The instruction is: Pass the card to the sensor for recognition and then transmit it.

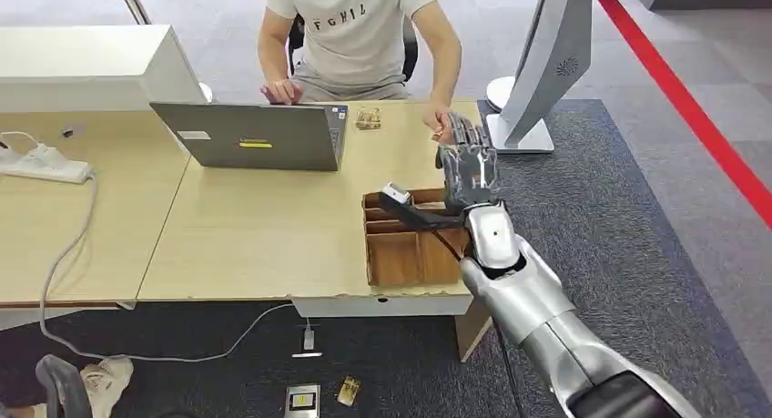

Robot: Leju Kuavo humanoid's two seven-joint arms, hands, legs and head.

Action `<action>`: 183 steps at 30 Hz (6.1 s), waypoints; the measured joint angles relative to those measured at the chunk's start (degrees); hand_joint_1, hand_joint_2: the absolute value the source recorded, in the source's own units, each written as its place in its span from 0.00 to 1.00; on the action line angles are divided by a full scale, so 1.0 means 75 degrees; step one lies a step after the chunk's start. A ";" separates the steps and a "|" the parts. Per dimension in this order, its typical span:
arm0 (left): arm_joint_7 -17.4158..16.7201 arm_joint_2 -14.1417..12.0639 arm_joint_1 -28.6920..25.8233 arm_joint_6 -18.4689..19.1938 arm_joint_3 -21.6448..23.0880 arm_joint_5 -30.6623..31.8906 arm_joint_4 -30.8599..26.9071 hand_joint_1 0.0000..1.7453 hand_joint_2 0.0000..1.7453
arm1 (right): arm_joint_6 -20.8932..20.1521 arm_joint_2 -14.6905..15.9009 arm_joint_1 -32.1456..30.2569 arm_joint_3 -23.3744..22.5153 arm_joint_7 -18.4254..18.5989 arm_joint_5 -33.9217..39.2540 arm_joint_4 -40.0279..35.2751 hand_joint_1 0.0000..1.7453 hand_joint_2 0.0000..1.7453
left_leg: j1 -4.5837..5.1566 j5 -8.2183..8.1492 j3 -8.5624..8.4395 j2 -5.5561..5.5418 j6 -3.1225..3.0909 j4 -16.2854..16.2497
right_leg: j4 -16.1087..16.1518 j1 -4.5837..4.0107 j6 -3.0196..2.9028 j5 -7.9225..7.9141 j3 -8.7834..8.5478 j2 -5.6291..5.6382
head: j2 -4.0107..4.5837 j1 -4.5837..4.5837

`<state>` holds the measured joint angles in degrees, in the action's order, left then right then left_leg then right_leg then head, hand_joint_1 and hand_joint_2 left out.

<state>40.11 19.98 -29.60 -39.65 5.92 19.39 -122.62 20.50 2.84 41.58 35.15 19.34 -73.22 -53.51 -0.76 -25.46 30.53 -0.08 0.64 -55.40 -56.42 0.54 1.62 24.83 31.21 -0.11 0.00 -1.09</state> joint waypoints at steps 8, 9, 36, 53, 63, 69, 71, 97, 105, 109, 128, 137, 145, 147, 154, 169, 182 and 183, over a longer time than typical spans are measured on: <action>0.0000 0.0003 -0.0009 0.0000 -0.0044 -0.0114 0.0032 0.00 1.00 | 0.0082 0.0505 -0.0279 -0.0385 0.0338 0.0490 -0.0172 1.00 1.00 | 0.0003 0.0000 -0.0003 -0.0002 -0.0001 -0.0004 | 0.0007 0.0001 0.0002 -0.0001 -0.0002 0.0000 | 0.0000 0.0000; 0.0000 0.0003 -0.0009 0.0000 -0.0050 -0.0111 0.0032 0.00 1.00 | 0.0073 0.0601 -0.0355 -0.0458 0.0406 0.0557 -0.0234 1.00 1.00 | 0.0003 -0.0001 -0.0004 -0.0002 -0.0001 -0.0004 | 0.0008 0.0001 0.0002 -0.0001 -0.0002 0.0000 | 0.0000 0.0000; 0.0003 -0.0227 0.0142 0.0000 -0.0181 -0.0391 -0.0218 0.00 1.00 | 0.0041 0.1649 -0.2603 -0.1658 -0.0023 0.1696 -0.1326 1.00 1.00 | 0.0005 -0.0003 -0.0001 -0.0001 -0.0004 0.0000 | 0.0004 0.0007 0.0008 -0.0004 -0.0006 0.0000 | 0.0000 0.0000; 0.0003 -0.0294 0.0100 0.0000 -0.0181 -0.0102 -0.0218 0.00 1.00 | 0.0335 0.1224 -0.2455 -0.1609 -0.0332 0.1655 -0.0052 1.00 1.00 | 0.0005 -0.0003 0.0002 -0.0002 -0.0004 0.0000 | 0.0004 0.0007 0.0008 -0.0004 -0.0006 0.0000 | 0.0000 0.0000; 0.0003 -0.0184 0.0070 0.0000 -0.0189 -0.0189 -0.0198 0.00 1.00 | 0.0414 0.0936 -0.2004 -0.1571 -0.0338 0.1425 0.1005 1.00 1.00 | 0.0003 -0.0002 -0.0006 0.0001 -0.0005 0.0000 | 0.0005 0.0007 0.0008 -0.0005 -0.0012 0.0001 | 0.0000 -0.0003; 0.0003 -0.0076 0.0071 0.0000 -0.0195 -0.0189 -0.0192 0.00 1.00 | 0.0388 0.0781 -0.1828 -0.1562 -0.0391 0.1411 0.1335 1.00 1.00 | 0.0004 -0.0001 -0.0015 0.0002 -0.0006 0.0000 | 0.0006 0.0007 0.0008 -0.0006 -0.0022 0.0001 | 0.0000 0.0000; 0.0003 -0.0058 0.0071 0.0000 -0.0198 -0.0184 -0.0192 0.00 1.00 | 0.0385 0.0743 -0.1796 -0.1559 -0.0402 0.1416 0.1376 1.00 1.00 | 0.0004 0.0001 -0.0018 0.0002 -0.0007 0.0000 | 0.0006 0.0007 0.0008 -0.0007 -0.0025 0.0001 | 0.0000 0.0000; 0.0003 -0.0111 0.0097 0.0000 -0.0219 -0.0149 -0.0192 0.00 1.00 | 0.0265 0.0929 -0.1682 -0.1600 0.0259 0.1836 -0.1623 1.00 1.00 | 0.0008 0.0012 -0.0008 0.0001 -0.0014 -0.0001 | 0.0005 0.0008 0.0012 -0.0016 -0.0012 0.0000 | 0.0000 0.0000; 0.0003 -0.0148 0.0142 0.0000 -0.0239 -0.0504 -0.0192 0.00 1.00 | -0.0020 0.0947 -0.1279 -0.1623 0.0347 0.1443 -0.2121 1.00 1.00 | 0.0007 0.0012 -0.0002 0.0001 -0.0014 0.0000 | 0.0002 0.0008 0.0012 -0.0016 -0.0010 0.0000 | 0.0000 0.0000; 0.0003 -0.0184 0.0186 0.0000 -0.0248 -0.0551 -0.0195 0.00 1.00 | -0.0268 0.0798 -0.1034 -0.1568 0.0493 0.0959 -0.2133 1.00 1.00 | 0.0006 0.0012 0.0001 -0.0001 -0.0014 0.0001 | 0.0000 0.0007 0.0012 -0.0016 -0.0011 -0.0001 | 0.0000 0.0000; 0.0003 -0.0213 0.0229 0.0000 -0.0318 -0.0560 -0.0195 0.00 1.00 | 0.0117 -0.0382 -0.0208 -0.1038 0.0396 0.0414 -0.0927 1.00 1.00 | 0.0006 0.0013 0.0009 -0.0004 -0.0014 0.0002 | -0.0002 0.0006 0.0013 -0.0015 -0.0004 -0.0003 | 0.0000 -0.0003; 0.0003 -0.0061 0.0223 0.0000 -0.0335 -0.0711 -0.0172 0.00 1.00 | 0.0268 -0.0772 -0.0036 -0.0860 0.0154 0.0294 -0.0256 1.00 1.00 | 0.0007 0.0013 0.0009 -0.0004 -0.0014 0.0001 | 0.0000 0.0006 0.0013 -0.0016 -0.0003 -0.0003 | 0.0000 0.0000; 0.0003 0.0003 0.0223 0.0000 -0.0350 -0.0734 -0.0108 0.00 1.00 | 0.0382 -0.0895 0.0131 -0.0732 0.0143 0.0251 0.0312 1.00 1.00 | 0.0007 0.0013 0.0006 -0.0003 -0.0014 0.0001 | 0.0000 0.0006 0.0012 -0.0016 -0.0001 -0.0002 | 0.0000 0.0000; 0.0003 0.0006 0.0222 0.0000 -0.0356 -0.0767 -0.0105 0.00 1.00 | 0.0385 -0.0895 0.0133 -0.0723 0.0146 0.0239 0.0385 1.00 1.00 | 0.0007 0.0013 0.0007 -0.0004 -0.0014 0.0001 | 0.0000 0.0006 0.0012 -0.0016 -0.0002 -0.0003 | 0.0000 -0.0003; 0.0003 0.0012 0.0228 0.0000 -0.0370 -0.0781 -0.0105 0.00 1.00 | 0.0370 -0.0898 0.0140 -0.0714 0.0189 0.0087 0.0513 1.00 1.00 | 0.0007 0.0013 0.0007 -0.0004 -0.0014 0.0001 | 0.0000 0.0006 0.0012 -0.0016 0.0000 -0.0003 | 0.0000 0.0000; 0.0003 0.0012 0.0234 0.0000 -0.0382 -0.0801 -0.0105 0.00 1.00 | 0.0388 -0.0880 0.0088 -0.0711 0.0239 -0.0047 0.0548 0.00 1.00 | 0.0007 0.0013 0.0006 -0.0003 -0.0014 0.0001 | 0.0001 0.0006 0.0012 -0.0016 0.0003 -0.0002 | 0.0000 0.0000; 0.0003 -0.0271 0.0247 0.0000 -0.0399 -0.0944 -0.0108 0.00 1.00 | -0.0143 0.0088 -0.1100 -0.0924 -0.0370 0.1691 -0.1312 0.00 1.00 | 0.0007 0.0011 0.0002 0.0005 -0.0014 -0.0001 | 0.0006 0.0006 0.0012 -0.0016 0.0001 0.0000 | 0.0000 0.0000; 0.0003 -0.0309 0.0254 0.0000 -0.0399 -0.0959 -0.0108 0.00 1.00 | -0.0180 0.0140 -0.1199 -0.0939 -0.0434 0.1832 -0.1468 0.00 1.00 | 0.0007 0.0011 0.0002 0.0006 -0.0014 -0.0001 | 0.0006 0.0006 0.0012 -0.0016 0.0001 0.0001 | 0.0000 0.0000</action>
<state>40.13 17.66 -27.70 -39.65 2.93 12.20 -123.43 19.15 3.89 32.59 28.11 16.09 -59.48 -64.52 -0.71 -25.38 30.55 -0.03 0.53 -55.41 -56.38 0.58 1.71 24.71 31.22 -0.10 0.00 -1.09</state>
